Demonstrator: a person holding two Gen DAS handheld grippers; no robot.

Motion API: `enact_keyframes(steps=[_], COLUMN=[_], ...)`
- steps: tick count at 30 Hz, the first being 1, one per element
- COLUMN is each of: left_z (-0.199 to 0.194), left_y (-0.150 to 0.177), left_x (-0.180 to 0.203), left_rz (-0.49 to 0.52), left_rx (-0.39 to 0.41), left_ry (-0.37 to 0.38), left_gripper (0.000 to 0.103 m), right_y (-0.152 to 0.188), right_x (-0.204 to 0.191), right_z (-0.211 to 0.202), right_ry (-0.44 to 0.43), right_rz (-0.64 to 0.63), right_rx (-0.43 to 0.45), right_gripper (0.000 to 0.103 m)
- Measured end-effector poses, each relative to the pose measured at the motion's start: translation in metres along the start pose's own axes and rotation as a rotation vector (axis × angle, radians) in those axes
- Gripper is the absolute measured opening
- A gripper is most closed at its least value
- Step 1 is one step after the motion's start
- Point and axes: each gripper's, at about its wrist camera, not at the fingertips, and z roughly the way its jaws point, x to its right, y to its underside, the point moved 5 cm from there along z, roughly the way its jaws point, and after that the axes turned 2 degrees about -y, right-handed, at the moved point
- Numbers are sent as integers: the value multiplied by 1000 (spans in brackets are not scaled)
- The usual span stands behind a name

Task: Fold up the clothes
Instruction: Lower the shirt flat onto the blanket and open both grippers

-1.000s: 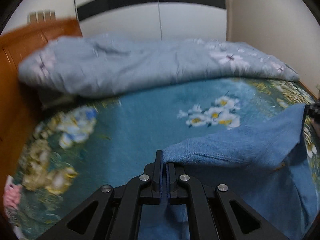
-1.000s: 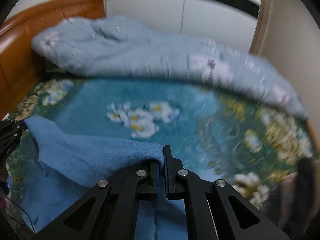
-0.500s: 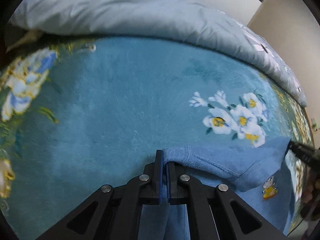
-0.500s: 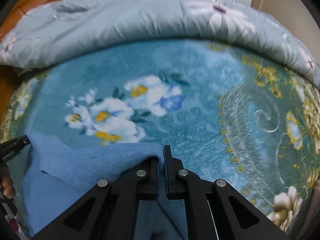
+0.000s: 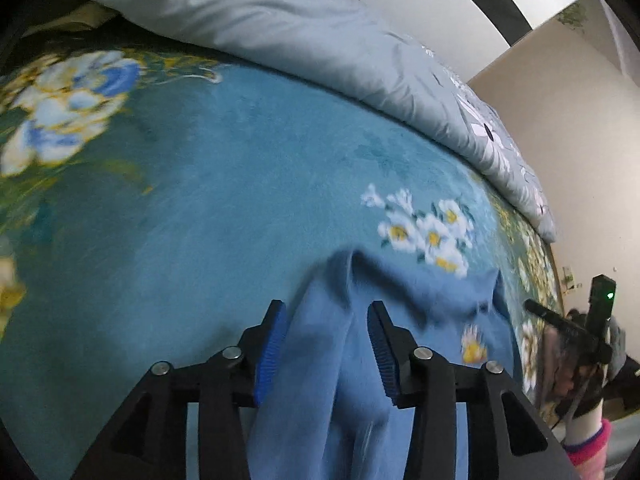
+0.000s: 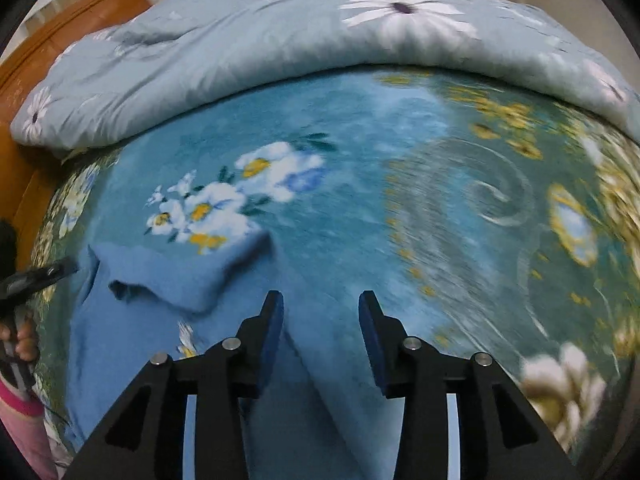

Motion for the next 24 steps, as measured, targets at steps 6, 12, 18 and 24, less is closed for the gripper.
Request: enact_keyframes(steps=[6, 12, 18, 24], left_z=[-26, -44, -47, -107], left_y=[82, 136, 141, 88], left_x=[-34, -33, -29, -63], left_rz=[49, 74, 56, 37], left_rx=[-28, 5, 37, 249], left_ry=[-113, -109, -139, -362], left_gripper=[50, 44, 4, 3], right_y=[91, 159, 185, 196], right_x=[32, 59, 63, 63], right_z=[-45, -69, -79, -84], right_ry=[20, 111, 88, 83], right_rz=[21, 34, 69, 81], right_rx=[49, 48, 64, 75], right_gripper=[40, 40, 40, 40])
